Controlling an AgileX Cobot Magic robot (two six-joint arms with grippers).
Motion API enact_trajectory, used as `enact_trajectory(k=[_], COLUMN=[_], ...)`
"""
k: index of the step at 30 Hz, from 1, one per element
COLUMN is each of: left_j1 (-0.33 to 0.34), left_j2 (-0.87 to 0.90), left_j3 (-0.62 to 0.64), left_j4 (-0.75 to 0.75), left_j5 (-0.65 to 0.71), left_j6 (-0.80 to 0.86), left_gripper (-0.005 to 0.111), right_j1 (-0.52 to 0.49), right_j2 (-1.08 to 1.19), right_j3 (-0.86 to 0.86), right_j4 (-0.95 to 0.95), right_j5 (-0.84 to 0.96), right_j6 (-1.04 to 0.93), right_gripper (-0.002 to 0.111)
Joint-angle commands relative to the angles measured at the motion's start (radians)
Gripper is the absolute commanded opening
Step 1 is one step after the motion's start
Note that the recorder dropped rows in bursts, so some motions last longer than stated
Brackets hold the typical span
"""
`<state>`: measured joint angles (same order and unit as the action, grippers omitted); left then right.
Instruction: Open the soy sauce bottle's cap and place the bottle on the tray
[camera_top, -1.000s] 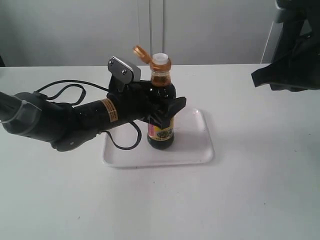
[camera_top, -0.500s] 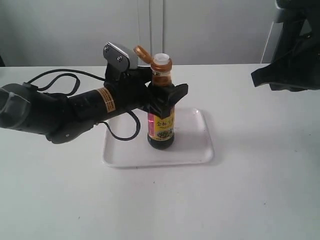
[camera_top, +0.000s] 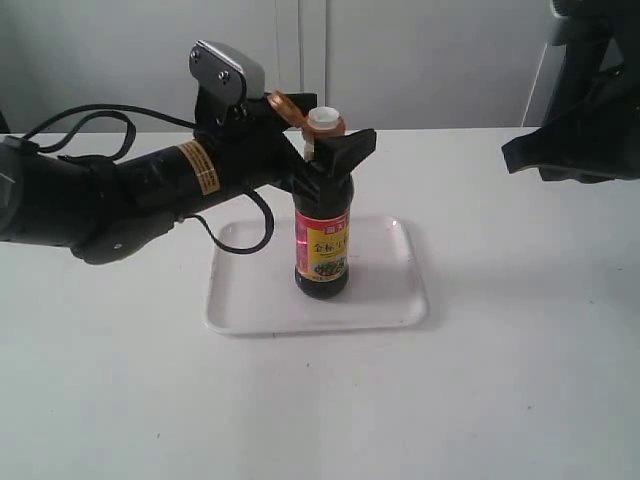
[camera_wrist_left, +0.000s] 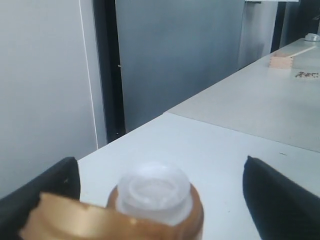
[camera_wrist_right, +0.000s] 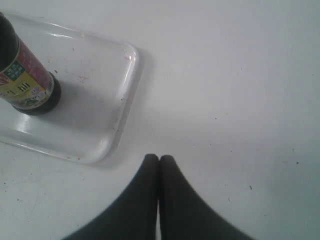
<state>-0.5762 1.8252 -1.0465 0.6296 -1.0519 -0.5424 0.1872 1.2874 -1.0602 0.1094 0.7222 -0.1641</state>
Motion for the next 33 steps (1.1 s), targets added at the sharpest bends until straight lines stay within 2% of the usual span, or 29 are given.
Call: enact_trajectory(k=[1, 19, 23, 26, 33], left_j1=[-0.005, -0.005, -0.005, -0.005, -0.005], left_j2=[-0.036, -0.159, -0.191, -0.223, -0.312], left_j3=[-0.003, -0.003, -0.003, -0.003, -0.003], left_j4=[0.007, 0.007, 0.015, 0.015, 0.015], left_j5=[0.007, 0.008, 0.077, 0.174, 0.377], left_j6=[0.0, 0.0, 0.0, 0.0, 0.021], left_gripper=[0.089, 0.089, 0.086, 0.077, 0.042], right_j1=[-0.007, -0.007, -0.007, -0.007, -0.007], right_j2=[-0.003, -0.003, -0.003, -0.003, -0.003], right_j3=[0.004, 0.004, 0.004, 0.004, 0.004], right_j4=[0.002, 0.006, 0.006, 0.011, 0.055], right_j5=[-0.005, -0.005, -0.005, -0.005, -0.005], right_j6=[0.004, 0.004, 0.004, 0.004, -0.044], right_gripper=[0.0, 0.0, 0.0, 0.0, 0.0])
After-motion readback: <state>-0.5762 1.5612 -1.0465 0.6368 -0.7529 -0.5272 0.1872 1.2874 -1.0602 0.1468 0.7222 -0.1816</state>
